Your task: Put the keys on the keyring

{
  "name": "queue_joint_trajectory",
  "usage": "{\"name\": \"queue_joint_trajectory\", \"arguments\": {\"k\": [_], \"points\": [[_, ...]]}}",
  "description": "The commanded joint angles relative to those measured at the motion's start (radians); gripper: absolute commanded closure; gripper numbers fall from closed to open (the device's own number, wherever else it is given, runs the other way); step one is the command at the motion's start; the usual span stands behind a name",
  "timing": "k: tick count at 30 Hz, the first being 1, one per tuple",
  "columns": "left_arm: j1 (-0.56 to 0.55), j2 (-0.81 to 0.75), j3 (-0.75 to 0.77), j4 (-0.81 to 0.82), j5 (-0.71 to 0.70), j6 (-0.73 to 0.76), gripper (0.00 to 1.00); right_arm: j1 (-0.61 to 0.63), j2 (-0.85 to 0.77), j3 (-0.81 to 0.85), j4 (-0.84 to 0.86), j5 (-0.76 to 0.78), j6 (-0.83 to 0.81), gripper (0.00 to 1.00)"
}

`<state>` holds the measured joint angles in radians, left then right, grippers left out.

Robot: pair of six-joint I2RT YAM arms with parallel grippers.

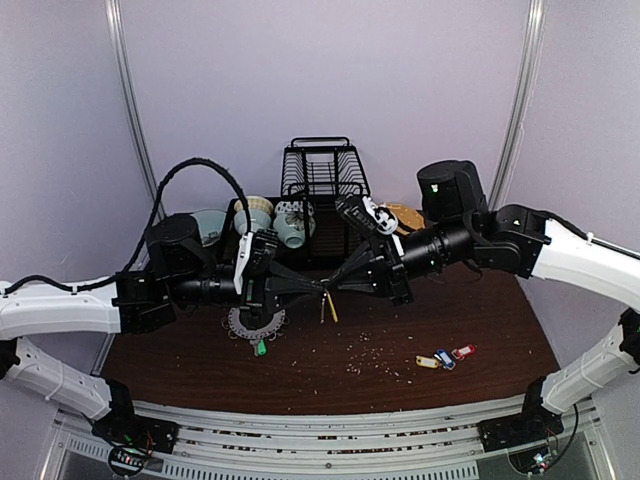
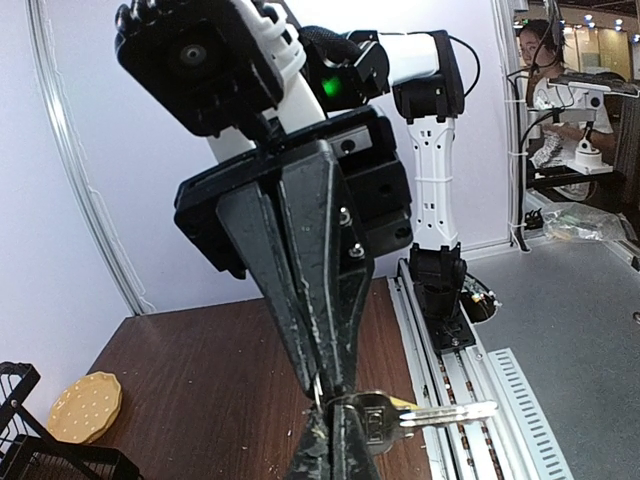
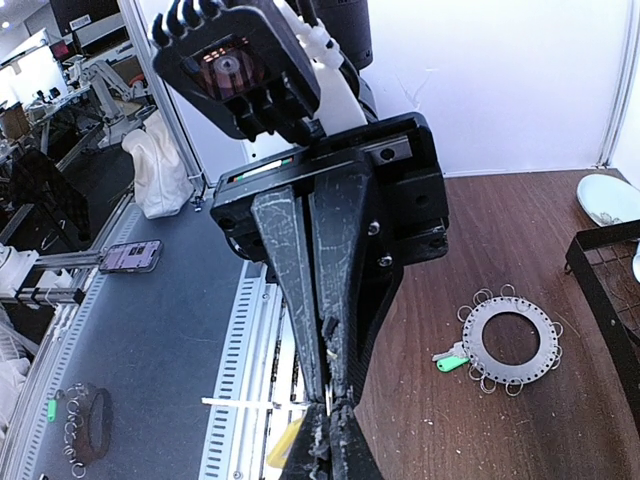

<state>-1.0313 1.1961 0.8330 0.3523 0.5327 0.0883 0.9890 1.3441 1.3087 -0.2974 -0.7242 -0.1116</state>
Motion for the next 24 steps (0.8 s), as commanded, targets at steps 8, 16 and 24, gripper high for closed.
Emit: {"name": "queue_joint_trajectory", "arguments": {"k": [8, 16, 24], "points": [[-0.015, -0.049, -0.040, 0.106, -0.088, 0.049, 1.00, 0.011, -0.062, -0.073, 0.108, -0.014, -0.005, 0.98], [-0.035, -0.082, -0.088, 0.201, -0.158, 0.071, 1.00, 0.013, -0.096, -0.175, 0.307, 0.001, 0.049, 0.98], [-0.035, -0.082, -0.074, 0.106, -0.082, 0.117, 0.90, 0.011, -0.097, -0.164, 0.291, 0.006, 0.027, 1.00]]}}
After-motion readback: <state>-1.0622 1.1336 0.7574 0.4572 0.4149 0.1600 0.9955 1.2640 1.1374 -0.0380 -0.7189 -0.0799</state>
